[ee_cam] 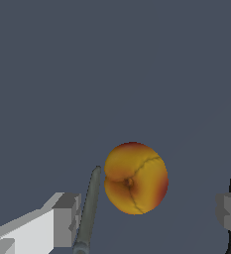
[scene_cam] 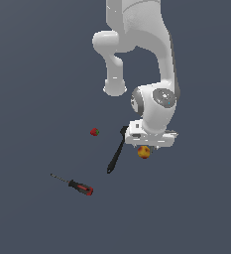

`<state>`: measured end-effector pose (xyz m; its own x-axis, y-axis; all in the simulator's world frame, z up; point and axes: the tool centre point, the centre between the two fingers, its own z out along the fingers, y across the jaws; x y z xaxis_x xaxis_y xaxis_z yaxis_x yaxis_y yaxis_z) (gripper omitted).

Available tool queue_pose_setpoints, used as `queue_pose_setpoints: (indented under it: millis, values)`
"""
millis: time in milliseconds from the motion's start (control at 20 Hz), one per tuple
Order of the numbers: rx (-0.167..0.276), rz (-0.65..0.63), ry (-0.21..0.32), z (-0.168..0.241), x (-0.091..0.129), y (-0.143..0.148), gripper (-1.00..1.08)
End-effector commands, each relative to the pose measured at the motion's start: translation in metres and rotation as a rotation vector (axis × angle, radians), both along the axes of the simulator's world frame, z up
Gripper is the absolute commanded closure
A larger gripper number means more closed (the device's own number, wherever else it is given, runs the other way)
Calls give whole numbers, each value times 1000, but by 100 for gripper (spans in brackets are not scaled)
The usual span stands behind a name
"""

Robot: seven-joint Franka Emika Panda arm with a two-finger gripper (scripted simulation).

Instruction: Pick up a designated object from a clutter of objects.

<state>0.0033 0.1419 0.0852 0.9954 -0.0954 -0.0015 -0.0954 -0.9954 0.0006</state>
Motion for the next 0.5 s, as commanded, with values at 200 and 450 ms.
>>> queue_pose_setpoints:
  millis: [200, 450]
  values:
    - [0, -1, -1, -8, 0, 0, -92]
    - [0, -1, -1, -32, -1, 0, -92]
